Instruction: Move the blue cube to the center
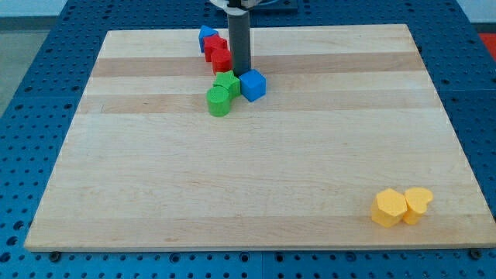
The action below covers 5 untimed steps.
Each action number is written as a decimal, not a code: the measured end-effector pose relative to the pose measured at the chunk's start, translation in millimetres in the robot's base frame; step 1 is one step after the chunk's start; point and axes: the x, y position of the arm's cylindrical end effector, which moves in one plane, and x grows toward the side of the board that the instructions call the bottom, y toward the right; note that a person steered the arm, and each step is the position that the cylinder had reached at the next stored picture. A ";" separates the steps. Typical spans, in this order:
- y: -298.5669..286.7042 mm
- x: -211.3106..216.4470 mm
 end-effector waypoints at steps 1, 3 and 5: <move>16.5 18.7; 34.9 65.8; 34.8 120.2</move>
